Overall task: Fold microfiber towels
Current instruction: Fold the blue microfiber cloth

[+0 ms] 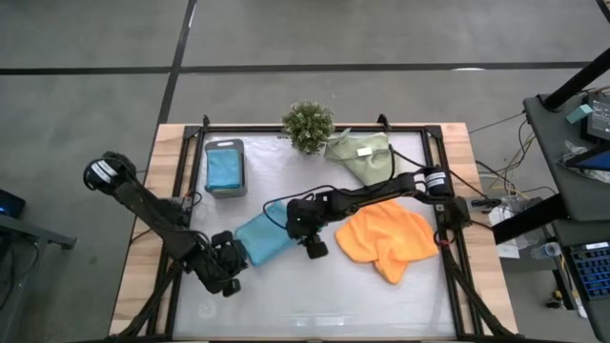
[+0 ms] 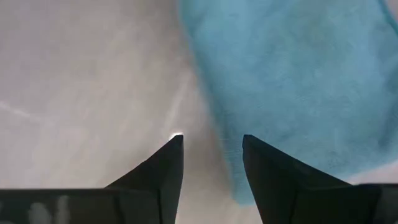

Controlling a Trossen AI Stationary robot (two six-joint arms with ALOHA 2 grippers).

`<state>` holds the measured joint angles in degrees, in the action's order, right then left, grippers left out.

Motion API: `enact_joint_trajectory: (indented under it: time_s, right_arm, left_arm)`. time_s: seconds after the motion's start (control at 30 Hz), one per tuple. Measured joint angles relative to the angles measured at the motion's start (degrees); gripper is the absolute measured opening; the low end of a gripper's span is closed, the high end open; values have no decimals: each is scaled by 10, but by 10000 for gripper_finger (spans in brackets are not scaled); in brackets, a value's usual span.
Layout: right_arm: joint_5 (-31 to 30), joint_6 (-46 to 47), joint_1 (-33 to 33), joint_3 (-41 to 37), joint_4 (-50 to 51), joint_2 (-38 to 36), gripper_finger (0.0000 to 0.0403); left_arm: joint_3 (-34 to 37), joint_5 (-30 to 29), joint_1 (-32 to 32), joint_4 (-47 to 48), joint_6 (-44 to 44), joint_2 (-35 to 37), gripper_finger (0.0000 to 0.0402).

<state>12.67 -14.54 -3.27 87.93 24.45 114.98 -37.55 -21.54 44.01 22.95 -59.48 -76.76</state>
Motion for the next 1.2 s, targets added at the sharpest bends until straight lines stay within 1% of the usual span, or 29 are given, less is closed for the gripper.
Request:
enact_joint_trajectory:
  time_s: [0.2, 0.37, 0.47, 0.6, 0.63, 0.8, 0.9, 0.97, 1.07, 1.2]
  right_arm:
    - [-65, -18, 0, -43, -78, 2, 153]
    - [-69, -25, -1, -48, -91, 1, 146]
    - [-68, -26, -1, -48, -89, 2, 110]
    - [-69, -20, -2, -48, -89, 1, 35]
    - [-69, -20, -2, -48, -89, 0, 21]
    - [-70, 7, -2, -48, -80, -14, 10]
    - [-87, 28, -2, -48, -63, -30, 9]
    - [-88, 31, -2, -48, -48, -40, 9]
    - [-90, 41, -4, -48, -35, -48, 9]
    - [-93, 78, -6, -48, -32, -49, 9]
  left_arm:
    - [1, 7, 0, -5, -2, -25, 19]
    - [2, 4, 0, -5, -2, -61, 19]
    - [2, 1, 0, -5, -1, -81, 19]
    - [-2, 0, 0, -10, -1, -90, 19]
    - [-3, 0, 0, -10, -1, -90, 19]
    - [-12, 0, 0, -38, -1, -87, 19]
    - [-11, -31, 0, -85, 17, -91, 19]
    - [-11, -70, 0, -118, 44, -95, 19]
    - [-11, -123, -1, -134, 58, -105, 19]
    - [-11, -128, -2, -138, 58, -119, 19]
